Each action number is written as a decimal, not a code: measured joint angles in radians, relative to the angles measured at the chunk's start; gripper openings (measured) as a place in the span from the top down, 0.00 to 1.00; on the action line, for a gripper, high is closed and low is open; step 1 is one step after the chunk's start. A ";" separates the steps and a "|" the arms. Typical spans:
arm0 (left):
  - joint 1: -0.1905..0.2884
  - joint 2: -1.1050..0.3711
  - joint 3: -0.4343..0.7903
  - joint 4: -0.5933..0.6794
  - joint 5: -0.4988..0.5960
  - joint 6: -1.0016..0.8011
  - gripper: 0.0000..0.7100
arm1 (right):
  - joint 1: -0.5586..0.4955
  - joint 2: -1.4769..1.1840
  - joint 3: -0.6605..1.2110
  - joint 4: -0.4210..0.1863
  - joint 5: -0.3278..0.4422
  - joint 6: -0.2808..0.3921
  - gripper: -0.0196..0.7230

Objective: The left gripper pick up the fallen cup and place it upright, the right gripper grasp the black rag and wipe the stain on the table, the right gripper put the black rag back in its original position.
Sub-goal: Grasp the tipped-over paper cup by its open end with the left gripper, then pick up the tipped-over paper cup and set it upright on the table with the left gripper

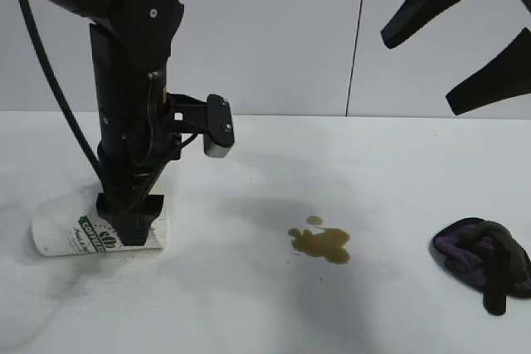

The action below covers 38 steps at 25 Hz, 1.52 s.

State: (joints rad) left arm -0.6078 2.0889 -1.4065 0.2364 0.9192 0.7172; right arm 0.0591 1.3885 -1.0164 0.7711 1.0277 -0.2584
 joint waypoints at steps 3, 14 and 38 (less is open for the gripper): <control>0.000 -0.033 0.000 -0.002 -0.008 -0.017 0.25 | 0.000 0.000 0.000 0.000 0.000 0.000 0.25; 0.273 -0.379 0.030 -0.781 -0.123 0.362 0.25 | 0.000 0.000 0.000 0.000 0.000 0.000 0.25; 0.618 -0.244 0.623 -1.925 0.017 1.775 0.25 | 0.000 0.000 0.000 -0.076 0.001 0.000 0.25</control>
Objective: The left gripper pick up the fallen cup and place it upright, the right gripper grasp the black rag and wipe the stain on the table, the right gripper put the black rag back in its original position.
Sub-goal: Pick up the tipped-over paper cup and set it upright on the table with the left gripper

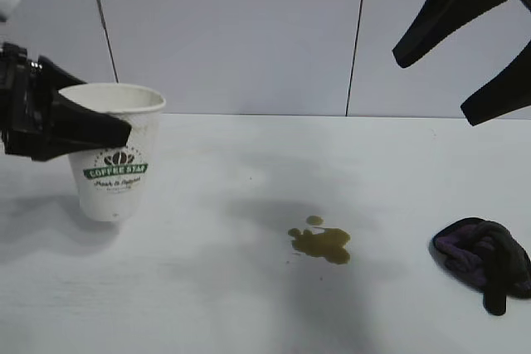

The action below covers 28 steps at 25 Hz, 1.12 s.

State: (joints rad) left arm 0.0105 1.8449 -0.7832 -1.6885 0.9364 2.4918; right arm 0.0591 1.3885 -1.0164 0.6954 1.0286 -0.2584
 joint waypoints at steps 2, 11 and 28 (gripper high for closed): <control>0.000 0.035 -0.012 -0.003 -0.001 0.001 0.25 | 0.000 0.000 0.000 0.000 0.000 0.000 0.25; 0.000 0.056 -0.025 -0.008 -0.044 0.350 0.25 | 0.000 0.000 0.000 0.000 0.000 0.000 0.25; 0.000 0.056 -0.025 -0.009 0.058 0.240 0.22 | 0.000 0.000 0.000 -0.002 -0.006 0.000 0.25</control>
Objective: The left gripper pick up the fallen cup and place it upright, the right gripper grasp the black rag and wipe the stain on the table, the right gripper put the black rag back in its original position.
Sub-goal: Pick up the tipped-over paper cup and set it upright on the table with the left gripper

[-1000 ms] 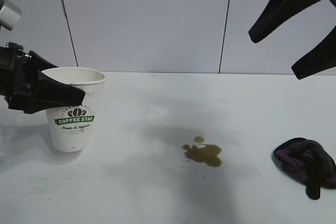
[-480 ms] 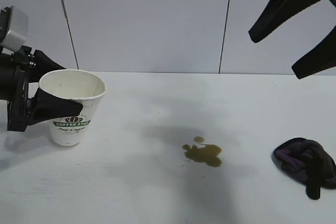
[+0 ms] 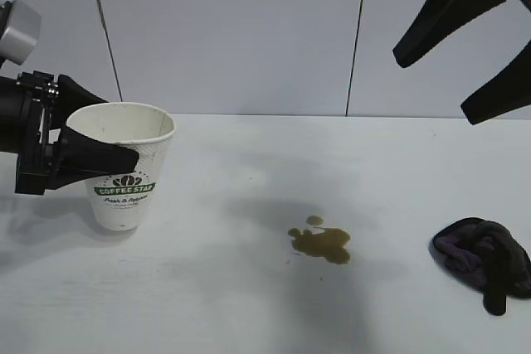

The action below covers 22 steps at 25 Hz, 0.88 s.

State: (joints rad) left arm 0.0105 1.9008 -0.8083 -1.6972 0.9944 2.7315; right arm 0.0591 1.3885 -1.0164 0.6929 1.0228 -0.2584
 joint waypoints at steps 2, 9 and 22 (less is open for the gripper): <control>0.000 0.000 0.000 0.000 0.000 -0.019 0.17 | 0.000 0.000 0.000 0.000 0.000 0.000 0.25; 0.000 0.000 0.000 0.000 -0.066 -0.060 0.10 | 0.000 0.000 0.000 -0.001 -0.027 0.000 0.25; 0.000 0.000 0.000 -0.001 -0.107 -0.076 0.07 | 0.000 0.000 0.000 0.000 -0.029 0.000 0.25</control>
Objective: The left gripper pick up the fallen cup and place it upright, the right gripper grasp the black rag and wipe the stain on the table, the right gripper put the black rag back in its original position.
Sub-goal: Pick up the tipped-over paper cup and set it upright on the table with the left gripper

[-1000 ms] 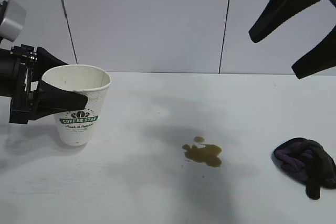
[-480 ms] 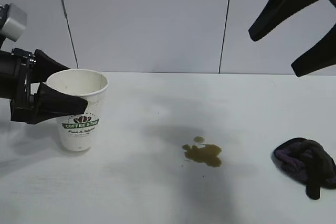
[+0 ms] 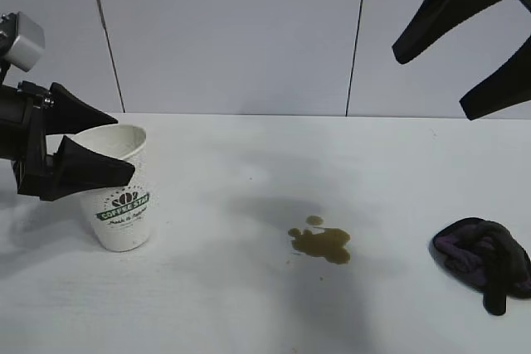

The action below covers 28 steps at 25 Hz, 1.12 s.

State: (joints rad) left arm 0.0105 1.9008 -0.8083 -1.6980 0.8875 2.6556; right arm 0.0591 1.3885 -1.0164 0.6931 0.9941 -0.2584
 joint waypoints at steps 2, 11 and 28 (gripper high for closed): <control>0.000 0.000 0.000 0.000 -0.008 -0.001 0.07 | 0.000 0.000 0.000 0.000 0.000 0.000 0.25; 0.000 0.000 0.000 0.000 -0.050 -0.013 0.06 | 0.000 0.000 0.000 0.000 0.000 0.000 0.25; 0.003 -0.002 0.000 0.120 -0.107 -0.218 0.06 | 0.000 0.000 0.000 0.000 -0.017 0.000 0.25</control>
State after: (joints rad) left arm 0.0136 1.8985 -0.8083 -1.5775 0.7808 2.4380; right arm 0.0591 1.3885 -1.0164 0.6931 0.9774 -0.2584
